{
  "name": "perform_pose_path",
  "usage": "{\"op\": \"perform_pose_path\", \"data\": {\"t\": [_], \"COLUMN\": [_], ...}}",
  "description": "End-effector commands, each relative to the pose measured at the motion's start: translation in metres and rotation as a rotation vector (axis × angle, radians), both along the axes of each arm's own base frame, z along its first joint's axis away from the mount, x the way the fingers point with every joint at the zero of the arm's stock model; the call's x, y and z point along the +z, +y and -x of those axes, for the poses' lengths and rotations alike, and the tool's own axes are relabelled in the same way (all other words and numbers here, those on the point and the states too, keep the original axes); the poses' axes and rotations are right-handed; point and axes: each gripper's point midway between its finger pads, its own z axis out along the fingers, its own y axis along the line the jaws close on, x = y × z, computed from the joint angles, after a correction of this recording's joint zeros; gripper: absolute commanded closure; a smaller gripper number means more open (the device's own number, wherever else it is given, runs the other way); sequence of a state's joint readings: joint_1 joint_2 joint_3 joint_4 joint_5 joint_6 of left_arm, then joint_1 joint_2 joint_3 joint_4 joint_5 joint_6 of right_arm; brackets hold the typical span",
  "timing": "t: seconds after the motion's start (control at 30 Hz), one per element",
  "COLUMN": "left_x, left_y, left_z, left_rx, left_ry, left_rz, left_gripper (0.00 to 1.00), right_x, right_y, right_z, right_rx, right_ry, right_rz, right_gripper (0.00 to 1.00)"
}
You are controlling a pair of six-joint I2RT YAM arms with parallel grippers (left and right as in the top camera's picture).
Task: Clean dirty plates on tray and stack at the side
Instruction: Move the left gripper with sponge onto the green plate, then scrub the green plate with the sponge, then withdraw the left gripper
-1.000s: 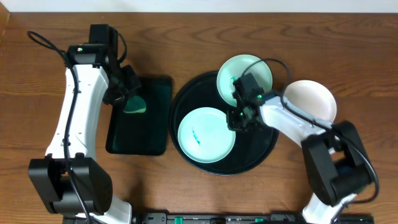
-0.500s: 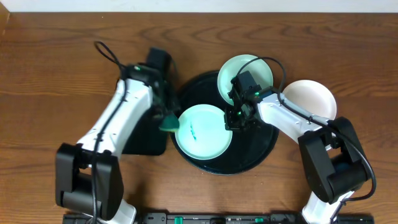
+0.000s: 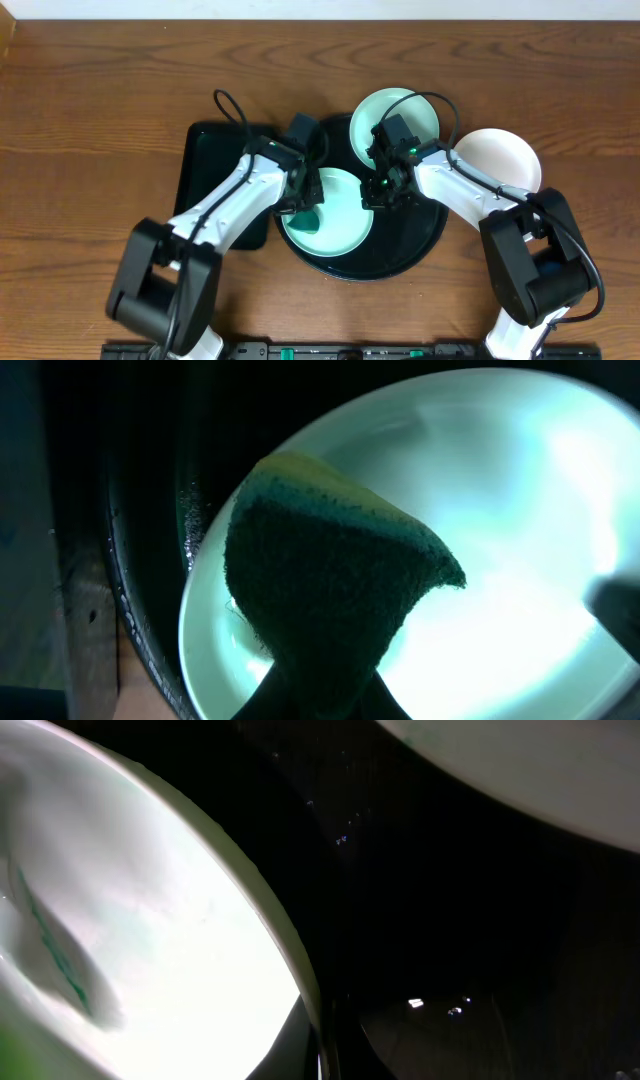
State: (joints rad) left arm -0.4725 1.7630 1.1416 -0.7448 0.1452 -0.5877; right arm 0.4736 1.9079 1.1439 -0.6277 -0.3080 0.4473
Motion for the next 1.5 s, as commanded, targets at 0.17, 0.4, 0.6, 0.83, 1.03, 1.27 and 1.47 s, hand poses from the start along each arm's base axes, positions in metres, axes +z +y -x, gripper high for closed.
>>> {"op": "perform_pose_path", "data": {"t": [0.17, 0.4, 0.6, 0.83, 1.03, 1.27, 1.47], "left_x": [-0.063, -0.045, -0.065, -0.062, -0.045, -0.038, -0.051], "left_y": [-0.005, -0.08, -0.022, 0.01, -0.048, -0.07, -0.043], "left_z": [-0.001, 0.009, -0.009, 0.018, 0.035, 0.019, -0.005], "left_rx": [0.126, -0.204, 0.068, 0.26, -0.049, -0.171, -0.067], "left_ry": [0.11, 0.138, 0.09, 0.19, 0.273, 0.183, 0.081], "left_rz": [-0.032, 0.378, 0.047, -0.123, 0.213, 0.333, 0.148], "left_gripper": [0.93, 0.93, 0.93, 0.93, 0.92, 0.93, 0.93], "right_x": [-0.008, -0.008, -0.008, -0.008, -0.009, -0.009, -0.009], "right_y": [-0.003, -0.003, -0.003, -0.003, -0.003, -0.003, -0.003], "right_z": [-0.002, -0.002, -0.002, -0.002, -0.002, -0.002, -0.002], "right_rx": [-0.015, -0.015, -0.015, -0.015, -0.015, -0.014, -0.014], "right_ry": [0.002, 0.001, 0.003, 0.001, 0.001, 0.002, 0.004], "right_rz": [0.035, 0.036, 0.037, 0.035, 0.035, 0.036, 0.037], "right_gripper": [0.99, 0.99, 0.99, 0.99, 0.99, 0.99, 0.99]}}
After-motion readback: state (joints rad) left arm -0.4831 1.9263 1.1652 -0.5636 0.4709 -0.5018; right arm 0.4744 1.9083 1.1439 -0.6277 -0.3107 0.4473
